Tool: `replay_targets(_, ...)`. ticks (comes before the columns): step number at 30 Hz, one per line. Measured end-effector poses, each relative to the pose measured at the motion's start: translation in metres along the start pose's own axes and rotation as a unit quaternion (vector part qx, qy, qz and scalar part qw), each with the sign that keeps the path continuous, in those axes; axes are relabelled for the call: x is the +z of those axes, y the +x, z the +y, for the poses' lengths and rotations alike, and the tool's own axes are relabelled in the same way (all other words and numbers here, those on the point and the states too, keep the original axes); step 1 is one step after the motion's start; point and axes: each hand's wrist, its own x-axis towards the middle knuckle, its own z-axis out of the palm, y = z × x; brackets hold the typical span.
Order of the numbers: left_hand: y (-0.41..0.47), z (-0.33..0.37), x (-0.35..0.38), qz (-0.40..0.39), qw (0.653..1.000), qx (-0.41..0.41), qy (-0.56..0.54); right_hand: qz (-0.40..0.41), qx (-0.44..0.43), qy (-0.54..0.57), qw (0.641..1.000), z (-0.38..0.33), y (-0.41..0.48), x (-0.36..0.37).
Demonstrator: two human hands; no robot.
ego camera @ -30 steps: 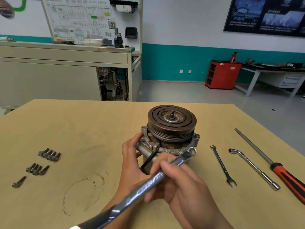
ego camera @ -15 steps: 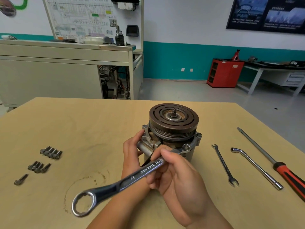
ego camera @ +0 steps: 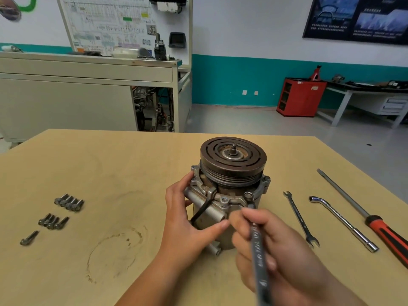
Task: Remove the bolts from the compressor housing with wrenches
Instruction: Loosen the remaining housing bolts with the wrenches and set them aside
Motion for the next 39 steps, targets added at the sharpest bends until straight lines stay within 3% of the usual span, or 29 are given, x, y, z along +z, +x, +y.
replay_targets(5,0.000,-0.003,-0.001,-0.021,1.000,-0.013,0.002,-0.049,0.113,-0.112,0.986,-0.035,-0.022,-0.038)
replay_targets(8,0.000,0.000,-0.001,-0.025,0.999,-0.026,0.000,-0.040,0.174,-0.276,0.944,-0.070,-0.028,-0.055)
replay_targets(11,0.000,0.001,-0.001,-0.026,0.999,-0.034,0.001,-0.007,0.228,-0.468,0.854,-0.106,-0.023,-0.063)
replay_targets(16,-0.001,0.001,-0.002,-0.026,0.999,-0.041,-0.005,0.021,0.150,-0.768,0.623,-0.138,-0.003,-0.061)
replay_targets(18,-0.001,0.002,-0.002,-0.027,0.999,-0.044,-0.006,0.025,0.107,-0.801,0.588,-0.144,0.003,-0.062)
replay_targets(20,-0.001,0.002,-0.003,-0.027,0.999,-0.041,-0.004,-0.002,0.116,-0.785,0.609,-0.151,0.002,-0.065)
replay_targets(24,-0.002,0.003,-0.002,-0.027,0.999,-0.039,-0.005,-0.077,0.211,-0.664,0.714,-0.161,-0.014,-0.083)
replay_targets(27,-0.002,0.002,-0.003,-0.027,0.999,-0.040,-0.006,-0.099,0.214,-0.573,0.785,-0.149,-0.021,-0.099)
replay_targets(30,-0.002,0.002,-0.002,-0.028,0.999,-0.039,-0.005,-0.126,0.216,-0.500,0.829,-0.122,-0.030,-0.092)
replay_targets(35,-0.001,-0.001,-0.001,-0.022,0.999,-0.026,0.004,-0.100,0.183,-0.260,0.943,-0.062,-0.039,-0.039)
replay_targets(39,-0.001,-0.004,0.000,-0.005,1.000,-0.007,0.011,-0.040,0.137,-0.124,0.982,-0.040,-0.035,-0.006)
